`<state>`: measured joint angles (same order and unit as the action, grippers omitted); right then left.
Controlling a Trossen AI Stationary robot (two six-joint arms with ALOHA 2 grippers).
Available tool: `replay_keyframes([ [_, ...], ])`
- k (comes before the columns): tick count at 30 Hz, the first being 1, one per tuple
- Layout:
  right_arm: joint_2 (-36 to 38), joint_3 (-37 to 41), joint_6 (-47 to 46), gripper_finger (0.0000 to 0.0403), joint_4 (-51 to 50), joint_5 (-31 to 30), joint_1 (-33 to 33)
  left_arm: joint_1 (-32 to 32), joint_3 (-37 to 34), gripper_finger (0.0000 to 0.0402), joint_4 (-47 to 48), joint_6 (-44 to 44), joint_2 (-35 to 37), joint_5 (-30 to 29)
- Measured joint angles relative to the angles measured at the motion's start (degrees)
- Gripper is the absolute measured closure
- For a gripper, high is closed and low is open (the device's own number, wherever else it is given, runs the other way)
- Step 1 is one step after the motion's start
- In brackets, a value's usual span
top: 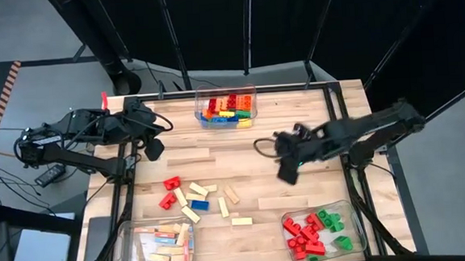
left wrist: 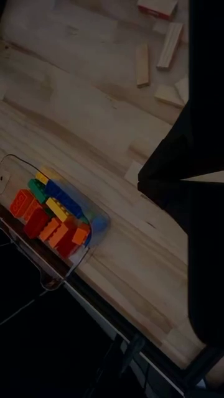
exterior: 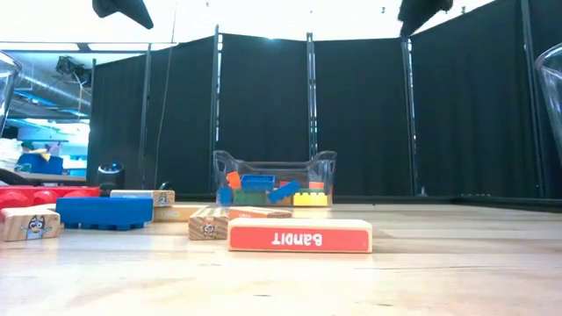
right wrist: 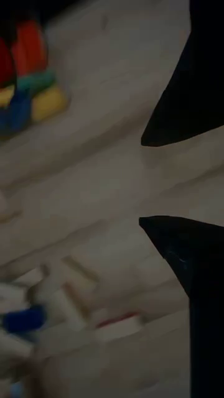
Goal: Sort blocks by size
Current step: Put the white block into the bottom left transparent bin
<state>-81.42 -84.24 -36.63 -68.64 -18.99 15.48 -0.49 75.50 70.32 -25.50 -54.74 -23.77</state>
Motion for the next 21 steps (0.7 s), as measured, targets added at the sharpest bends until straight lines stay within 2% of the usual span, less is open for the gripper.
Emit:
replay_keyframes([
  [3, -1.24, 9.45, -2.04, 0.0197, 17.15, 0.25, 0.25, 0.00, 0.00, 0.0388, -0.04, 0.02, 0.00, 0.00],
  [6, -6.68, 14.76, -4.71, 0.0201, 31.00, 0.90, 0.18, 0.00, 0.00, 0.0388, -0.04, 0.03, 0.00, 0.00],
  [12, -20.90, 13.80, -10.37, 0.0210, 49.72, 2.24, 0.05, 0.00, 0.00, 0.0388, -0.04, 0.05, 0.00, -0.02],
  [16, -29.59, 7.90, -12.80, 0.0212, 49.69, 4.90, 0.05, 0.00, 0.00, 0.0388, -0.06, 0.02, 0.00, -0.02],
  [21, -37.39, 0.66, -13.93, 0.0212, 43.90, 5.29, 0.19, 0.00, 0.00, 0.0388, -0.05, 0.00, 0.00, -0.02],
])
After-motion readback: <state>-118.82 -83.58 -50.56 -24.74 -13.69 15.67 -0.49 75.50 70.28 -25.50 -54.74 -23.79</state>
